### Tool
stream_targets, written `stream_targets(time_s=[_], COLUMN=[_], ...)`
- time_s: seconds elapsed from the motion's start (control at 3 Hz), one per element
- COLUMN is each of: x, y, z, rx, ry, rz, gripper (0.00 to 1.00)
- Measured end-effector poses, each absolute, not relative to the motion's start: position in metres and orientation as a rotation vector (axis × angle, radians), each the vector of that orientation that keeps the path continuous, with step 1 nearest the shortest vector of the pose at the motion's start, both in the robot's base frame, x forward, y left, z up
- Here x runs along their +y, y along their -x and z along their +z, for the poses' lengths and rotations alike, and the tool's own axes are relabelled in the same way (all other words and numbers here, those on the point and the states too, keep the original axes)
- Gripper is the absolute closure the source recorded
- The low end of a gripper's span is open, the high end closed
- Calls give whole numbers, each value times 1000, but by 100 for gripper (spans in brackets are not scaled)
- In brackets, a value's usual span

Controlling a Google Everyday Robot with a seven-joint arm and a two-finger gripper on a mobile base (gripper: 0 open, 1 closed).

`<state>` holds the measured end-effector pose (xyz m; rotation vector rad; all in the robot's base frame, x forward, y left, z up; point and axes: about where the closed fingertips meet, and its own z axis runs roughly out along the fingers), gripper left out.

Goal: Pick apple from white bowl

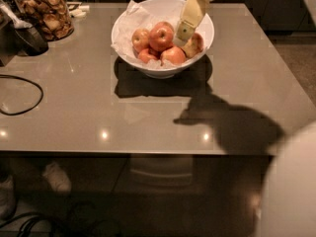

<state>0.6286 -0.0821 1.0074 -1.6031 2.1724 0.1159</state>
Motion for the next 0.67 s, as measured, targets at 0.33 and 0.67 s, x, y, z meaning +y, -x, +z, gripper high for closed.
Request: stream_targets(time_s=[0.33,0.67], x=[-60,-46], y=[-652,-668], z=[1001,997], rx=[2202,2229], ry=[1560,1522], rz=[185,223], gripper=[0,0])
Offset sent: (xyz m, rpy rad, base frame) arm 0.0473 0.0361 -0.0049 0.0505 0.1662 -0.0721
